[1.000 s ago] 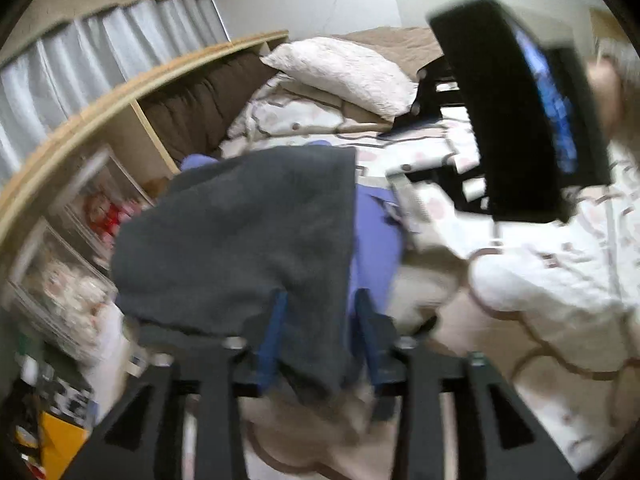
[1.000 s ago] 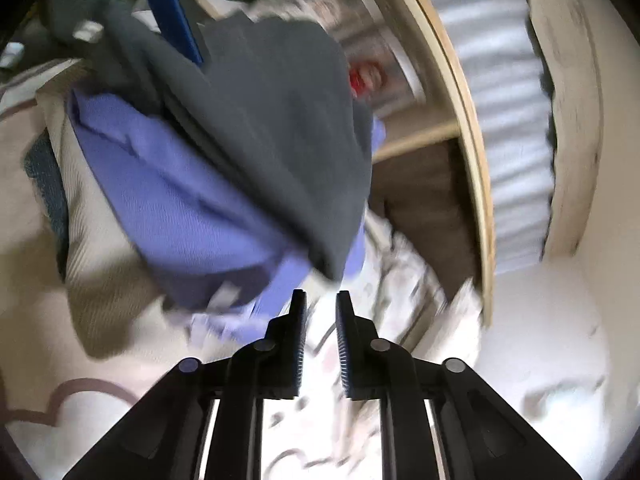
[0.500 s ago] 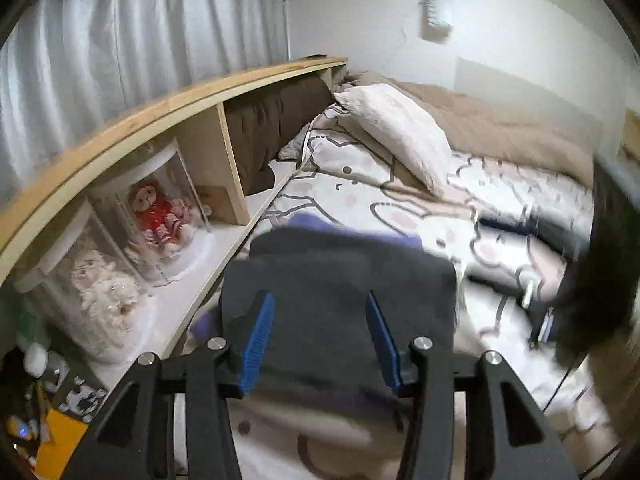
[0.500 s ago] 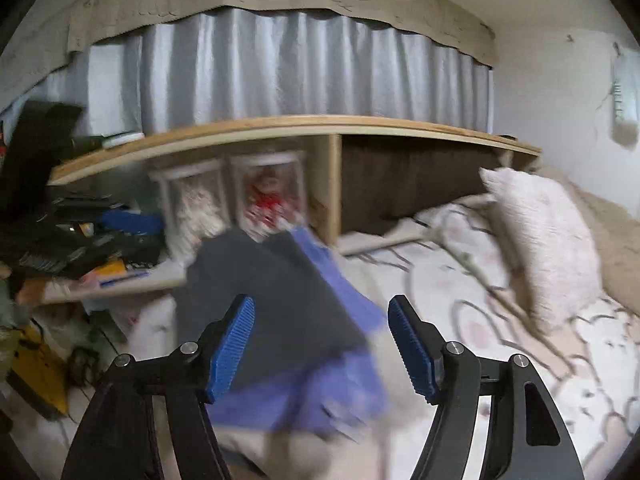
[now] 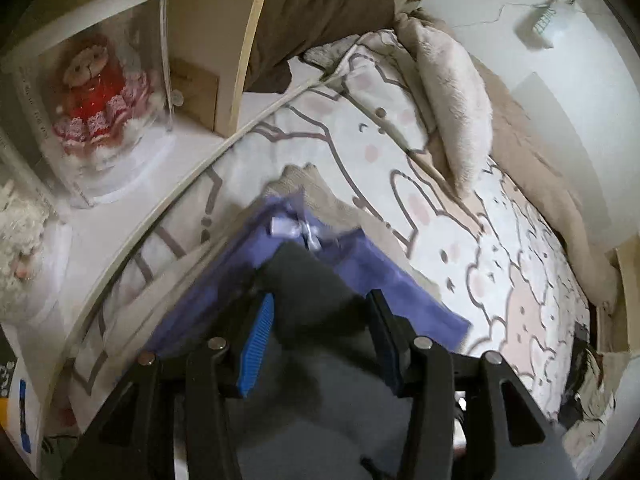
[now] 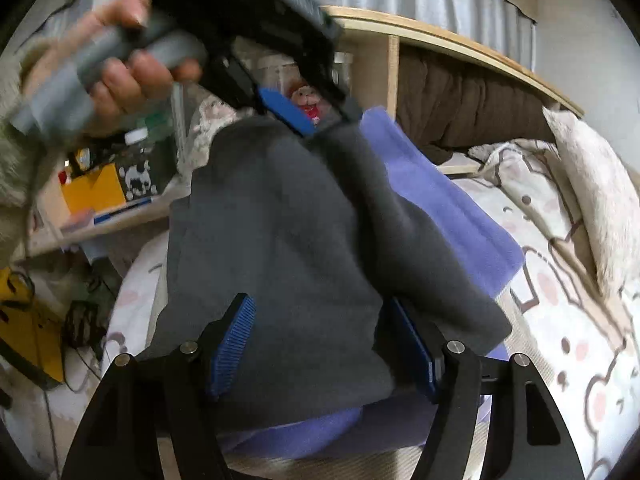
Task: Fold clothes
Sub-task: 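Lower the folded shirt onto the purple clothes stack and open both tools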
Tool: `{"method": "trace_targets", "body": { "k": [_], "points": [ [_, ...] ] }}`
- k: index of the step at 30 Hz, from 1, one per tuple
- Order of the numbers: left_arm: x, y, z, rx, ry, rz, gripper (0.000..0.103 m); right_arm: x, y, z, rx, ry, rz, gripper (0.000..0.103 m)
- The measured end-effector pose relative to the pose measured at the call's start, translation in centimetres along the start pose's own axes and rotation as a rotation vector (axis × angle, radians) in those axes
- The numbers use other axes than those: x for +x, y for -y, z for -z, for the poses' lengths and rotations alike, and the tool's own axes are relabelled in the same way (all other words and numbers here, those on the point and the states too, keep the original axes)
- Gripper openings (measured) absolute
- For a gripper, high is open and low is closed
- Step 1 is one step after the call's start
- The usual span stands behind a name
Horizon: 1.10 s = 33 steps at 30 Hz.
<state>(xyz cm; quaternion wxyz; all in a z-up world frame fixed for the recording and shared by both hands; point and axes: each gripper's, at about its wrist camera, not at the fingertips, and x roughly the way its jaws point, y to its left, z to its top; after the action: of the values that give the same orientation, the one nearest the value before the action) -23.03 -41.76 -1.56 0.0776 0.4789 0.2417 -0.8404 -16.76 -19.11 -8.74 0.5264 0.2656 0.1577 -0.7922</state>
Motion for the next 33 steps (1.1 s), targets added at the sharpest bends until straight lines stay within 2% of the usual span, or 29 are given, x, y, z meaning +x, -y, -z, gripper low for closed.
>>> {"method": "trace_targets", "body": {
  "k": [5, 9, 11, 14, 15, 17, 18, 20, 22, 25, 27, 29, 31, 33],
  "points": [
    [2.8, 0.6, -2.0, -0.005, 0.042, 0.060, 0.048, 0.1, 0.2, -0.2, 0.013, 0.010, -0.005, 0.070],
    [5.0, 1.8, -3.1, 0.027, 0.053, 0.032, 0.048, -1.5, 1.6, -1.1, 0.128, 0.059, -0.061, 0.070],
    [3.7, 1.8, -3.2, 0.024, 0.111, 0.068, 0.048, -3.7, 2.9, -2.1, 0.214, 0.140, -0.115, 0.070],
    [0.0, 1.3, -2.8, 0.025, 0.230, 0.119, 0.048, -5.7, 4.6, -3.8, 0.272, 0.190, -0.183, 0.070],
    [-1.5, 1.0, -2.3, 0.035, 0.267, 0.113, 0.048, -6.3, 5.1, -4.4, 0.287, 0.202, -0.204, 0.052],
    [-4.5, 0.6, -0.8, 0.070, 0.344, 0.076, 0.048, -5.3, 5.2, -5.8, 0.289, 0.146, -0.216, 0.023],
    [-5.6, 0.5, 0.3, 0.094, 0.375, 0.048, 0.048, -4.5, 5.1, -6.5, 0.287, 0.108, -0.219, 0.014],
    [-7.4, 0.0, 3.1, 0.145, 0.426, -0.011, 0.048, -3.1, 4.9, -7.9, 0.282, 0.034, -0.223, 0.011],
    [-7.9, -0.8, 5.8, 0.164, 0.453, -0.038, 0.048, -1.4, 4.6, -9.3, 0.277, -0.036, -0.224, 0.011],
    [-6.6, -2.1, 8.8, 0.174, 0.434, -0.064, 0.048, 2.3, 4.1, -11.0, 0.297, -0.115, -0.194, 0.011],
    [-4.4, -2.5, 10.1, 0.207, 0.389, -0.112, 0.048, 5.0, 4.7, -11.7, 0.324, -0.164, -0.155, 0.011],
    [-2.7, -3.0, 11.1, 0.232, 0.355, -0.151, 0.048, 7.3, 5.3, -11.9, 0.314, -0.210, -0.066, 0.011],
    [-2.8, -3.4, 11.2, 0.227, 0.365, -0.155, 0.048, 8.7, 6.4, -11.8, 0.328, -0.231, -0.023, 0.000],
    [-2.9, -3.8, 11.3, 0.223, 0.374, -0.159, 0.048, 9.4, 7.5, -11.8, 0.363, -0.239, -0.023, 0.000]
  ]
}}
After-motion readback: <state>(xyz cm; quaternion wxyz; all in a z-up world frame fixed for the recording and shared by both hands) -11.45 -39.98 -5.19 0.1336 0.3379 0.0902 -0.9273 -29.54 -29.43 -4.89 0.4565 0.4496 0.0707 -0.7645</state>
